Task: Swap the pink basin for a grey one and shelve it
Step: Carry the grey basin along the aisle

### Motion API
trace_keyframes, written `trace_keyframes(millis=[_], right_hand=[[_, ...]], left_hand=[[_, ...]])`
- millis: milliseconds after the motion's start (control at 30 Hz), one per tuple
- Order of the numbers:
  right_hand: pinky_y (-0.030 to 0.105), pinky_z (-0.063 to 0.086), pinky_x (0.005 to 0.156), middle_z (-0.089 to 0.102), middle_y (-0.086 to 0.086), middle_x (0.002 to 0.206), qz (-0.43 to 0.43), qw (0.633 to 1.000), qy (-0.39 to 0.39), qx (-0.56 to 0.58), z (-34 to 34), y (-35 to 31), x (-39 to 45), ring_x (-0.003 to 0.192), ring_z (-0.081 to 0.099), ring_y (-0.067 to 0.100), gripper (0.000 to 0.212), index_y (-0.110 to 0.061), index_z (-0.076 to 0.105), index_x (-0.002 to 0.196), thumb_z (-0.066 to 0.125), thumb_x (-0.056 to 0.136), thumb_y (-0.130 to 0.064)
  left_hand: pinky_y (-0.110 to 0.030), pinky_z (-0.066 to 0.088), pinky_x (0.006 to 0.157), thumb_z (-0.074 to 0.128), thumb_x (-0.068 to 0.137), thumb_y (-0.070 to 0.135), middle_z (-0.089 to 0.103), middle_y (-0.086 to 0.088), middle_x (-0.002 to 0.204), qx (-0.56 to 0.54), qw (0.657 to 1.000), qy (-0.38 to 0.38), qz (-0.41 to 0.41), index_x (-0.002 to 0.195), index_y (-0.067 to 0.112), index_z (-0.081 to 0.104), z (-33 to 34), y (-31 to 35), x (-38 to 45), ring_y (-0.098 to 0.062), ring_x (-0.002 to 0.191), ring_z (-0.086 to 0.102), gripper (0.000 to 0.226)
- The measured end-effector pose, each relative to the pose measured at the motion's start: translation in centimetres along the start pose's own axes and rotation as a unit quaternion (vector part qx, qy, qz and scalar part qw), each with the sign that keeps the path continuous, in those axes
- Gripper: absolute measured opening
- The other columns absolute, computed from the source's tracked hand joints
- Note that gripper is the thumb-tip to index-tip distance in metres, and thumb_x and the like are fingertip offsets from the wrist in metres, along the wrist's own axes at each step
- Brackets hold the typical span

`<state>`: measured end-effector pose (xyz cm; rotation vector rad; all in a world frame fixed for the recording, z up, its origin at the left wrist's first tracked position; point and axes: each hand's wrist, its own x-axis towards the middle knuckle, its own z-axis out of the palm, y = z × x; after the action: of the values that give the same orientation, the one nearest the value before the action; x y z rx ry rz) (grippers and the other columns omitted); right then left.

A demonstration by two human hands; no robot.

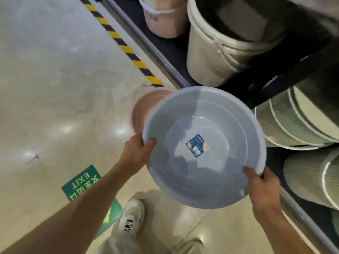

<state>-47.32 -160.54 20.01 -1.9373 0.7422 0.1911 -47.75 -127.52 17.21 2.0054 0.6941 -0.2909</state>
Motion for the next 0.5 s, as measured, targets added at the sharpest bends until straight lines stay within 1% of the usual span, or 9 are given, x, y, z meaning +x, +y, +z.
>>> trace_keyframes(millis=[67,100,133,200,267,333,400,433,500], right_hand=[[0.038,0.055,0.069,0.072,0.001,0.09,-0.024,0.999,-0.034,-0.017,1.0,-4.8,-0.3,0.084,0.069,0.028,0.019,-0.017,0.067,0.109,0.068,0.09,-0.017],[0.043,0.057,0.074,0.074,0.002,0.093,-0.037,0.998,-0.052,-0.025,1.5,-6.9,-0.5,0.086,0.07,0.026,0.021,-0.019,0.068,0.111,0.068,0.09,-0.018],[0.045,0.057,0.078,0.075,0.003,0.096,-0.048,0.996,-0.065,-0.031,2.3,-8.8,-0.6,0.087,0.071,0.025,0.023,-0.02,0.068,0.113,0.067,0.09,-0.019],[0.045,0.059,0.077,0.075,0.004,0.097,-0.065,0.994,-0.079,-0.041,4.2,-11.9,-0.6,0.086,0.071,0.023,0.023,-0.022,0.067,0.114,0.068,0.09,-0.021],[0.046,0.06,0.075,0.075,0.004,0.095,-0.069,0.993,-0.083,-0.037,6.5,-13.7,-0.3,0.084,0.071,0.024,0.019,-0.024,0.066,0.108,0.068,0.09,-0.022],[0.043,0.059,0.073,0.075,0.001,0.091,-0.07,0.993,-0.088,-0.034,8.9,-14.2,0.5,0.083,0.071,0.024,0.012,-0.029,0.067,0.098,0.07,0.089,-0.021],[0.037,0.057,0.072,0.075,-0.004,0.09,-0.066,0.992,-0.098,-0.033,11.2,-13.7,1.9,0.083,0.071,0.019,0.011,-0.031,0.067,0.092,0.07,0.088,-0.021],[0.034,0.055,0.071,0.075,-0.005,0.09,-0.065,0.992,-0.102,-0.04,12.3,-13.1,2.9,0.084,0.071,0.018,0.011,-0.03,0.068,0.092,0.07,0.088,-0.021],[0.031,0.054,0.069,0.075,-0.006,0.091,-0.06,0.991,-0.111,-0.054,14.0,-11.4,5.0,0.086,0.072,0.019,0.014,-0.026,0.07,0.099,0.07,0.088,-0.019]], left_hand=[[-0.028,0.043,0.055,0.053,0.076,0.047,0.069,0.003,0.079,-0.016,1.0,0.025,-0.009,0.091,0.017,0.068,-4.1,2.1,0.3,-0.021,0.072,0.063,0.038],[-0.029,0.041,0.053,0.053,0.075,0.047,0.067,0.003,0.076,-0.02,0.999,0.036,-0.013,0.086,0.016,0.066,-6.0,2.9,0.6,-0.019,0.07,0.061,0.035],[-0.029,0.041,0.053,0.052,0.075,0.047,0.066,0.002,0.075,-0.022,0.999,0.043,-0.016,0.083,0.016,0.065,-7.8,3.5,0.8,-0.018,0.07,0.061,0.035],[-0.029,0.041,0.053,0.051,0.073,0.048,0.066,0.001,0.075,-0.024,0.998,0.052,-0.02,0.083,0.015,0.065,-10.9,4.3,1.6,-0.016,0.07,0.061,0.037],[-0.032,0.045,0.056,0.051,0.072,0.049,0.067,-0.001,0.076,-0.021,0.998,0.06,-0.027,0.088,0.013,0.065,-12.9,4.4,2.9,-0.019,0.071,0.063,0.042],[-0.038,0.053,0.064,0.051,0.073,0.049,0.068,-0.006,0.081,-0.017,0.997,0.071,-0.038,0.094,0.011,0.066,-13.8,3.8,4.5,-0.026,0.076,0.065,0.046],[-0.042,0.055,0.07,0.049,0.074,0.05,0.069,-0.008,0.086,-0.001,0.996,0.08,-0.048,0.1,0.01,0.066,-13.4,2.5,6.2,-0.03,0.08,0.065,0.051],[-0.043,0.056,0.072,0.047,0.076,0.051,0.068,-0.01,0.088,0.017,0.995,0.081,-0.051,0.102,0.009,0.065,-12.9,1.7,7.0,-0.032,0.081,0.065,0.052],[-0.044,0.055,0.074,0.044,0.078,0.052,0.068,-0.012,0.091,0.055,0.993,0.085,-0.059,0.103,0.008,0.064,-11.1,-0.2,8.5,-0.035,0.082,0.064,0.054]])
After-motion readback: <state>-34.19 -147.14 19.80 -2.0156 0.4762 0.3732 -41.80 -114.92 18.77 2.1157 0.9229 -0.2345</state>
